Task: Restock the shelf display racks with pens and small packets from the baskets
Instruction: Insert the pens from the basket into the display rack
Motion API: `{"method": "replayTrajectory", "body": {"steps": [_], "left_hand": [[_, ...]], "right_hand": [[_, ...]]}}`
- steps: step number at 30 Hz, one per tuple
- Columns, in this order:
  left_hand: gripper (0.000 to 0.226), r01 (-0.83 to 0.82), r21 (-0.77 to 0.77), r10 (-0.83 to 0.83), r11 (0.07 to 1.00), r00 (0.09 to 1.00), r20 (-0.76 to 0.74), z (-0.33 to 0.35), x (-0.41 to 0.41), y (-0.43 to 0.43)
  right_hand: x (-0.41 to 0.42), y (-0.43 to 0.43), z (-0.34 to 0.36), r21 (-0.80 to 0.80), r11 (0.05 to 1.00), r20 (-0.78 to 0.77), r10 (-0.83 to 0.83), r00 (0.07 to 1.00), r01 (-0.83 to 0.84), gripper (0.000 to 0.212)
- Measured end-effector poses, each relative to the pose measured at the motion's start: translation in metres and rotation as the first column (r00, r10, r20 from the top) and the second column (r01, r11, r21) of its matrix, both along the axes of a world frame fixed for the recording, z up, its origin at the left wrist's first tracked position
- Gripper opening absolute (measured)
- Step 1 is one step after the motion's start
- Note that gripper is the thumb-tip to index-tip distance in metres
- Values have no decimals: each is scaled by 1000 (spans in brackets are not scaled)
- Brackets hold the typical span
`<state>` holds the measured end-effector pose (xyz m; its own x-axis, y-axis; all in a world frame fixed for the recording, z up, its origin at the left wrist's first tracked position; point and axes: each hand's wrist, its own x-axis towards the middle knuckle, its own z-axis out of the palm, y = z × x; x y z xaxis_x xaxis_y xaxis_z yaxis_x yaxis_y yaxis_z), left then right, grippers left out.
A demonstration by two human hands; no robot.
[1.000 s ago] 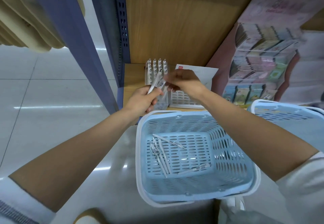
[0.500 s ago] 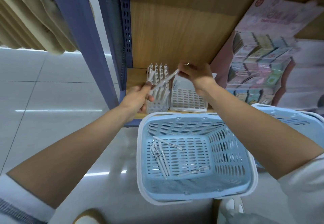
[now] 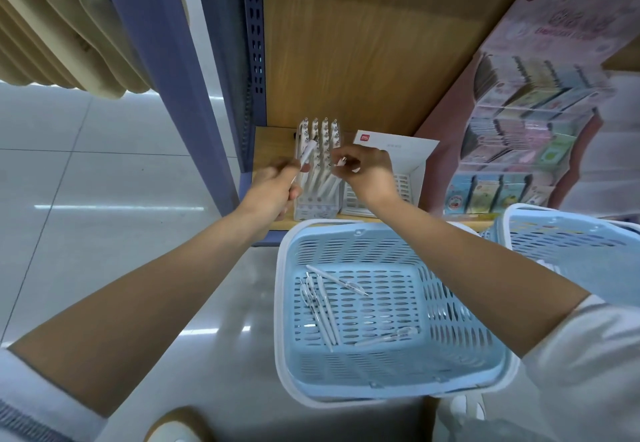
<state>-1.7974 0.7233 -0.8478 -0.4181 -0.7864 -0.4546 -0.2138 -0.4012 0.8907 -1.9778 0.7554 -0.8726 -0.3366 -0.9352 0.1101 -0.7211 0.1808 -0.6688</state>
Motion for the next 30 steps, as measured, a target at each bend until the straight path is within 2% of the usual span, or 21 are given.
{"method": "replayTrajectory", "body": {"steps": [4, 8, 16, 21, 26, 30], "left_hand": [[29, 0, 12, 0, 1000, 1000, -4, -2, 0, -1], [29, 0, 10, 0, 1000, 1000, 12, -4, 0, -1], [26, 3, -4, -3, 1000, 1000, 3, -4, 0, -1], [25, 13, -40, -14, 999, 1000, -27, -6, 2, 1], [20, 27, -64, -28, 998, 1000, -13, -8, 2, 1], [21, 26, -75, -27, 997, 1000, -10, -11, 2, -1]], "right_hand": [[2, -1, 0, 55, 998, 9, 3, 1000, -4, 30], [-1, -4, 5, 97, 995, 20, 4, 1000, -6, 20], [0, -6, 1, 104, 994, -66, 37, 997, -30, 16], [1, -7, -6, 92, 996, -63, 11, 998, -5, 15], [2, -14, -10, 187, 981, -116, -29, 993, 51, 16], [3, -13, -17, 190, 976, -64, -100, 993, 110, 16]]}}
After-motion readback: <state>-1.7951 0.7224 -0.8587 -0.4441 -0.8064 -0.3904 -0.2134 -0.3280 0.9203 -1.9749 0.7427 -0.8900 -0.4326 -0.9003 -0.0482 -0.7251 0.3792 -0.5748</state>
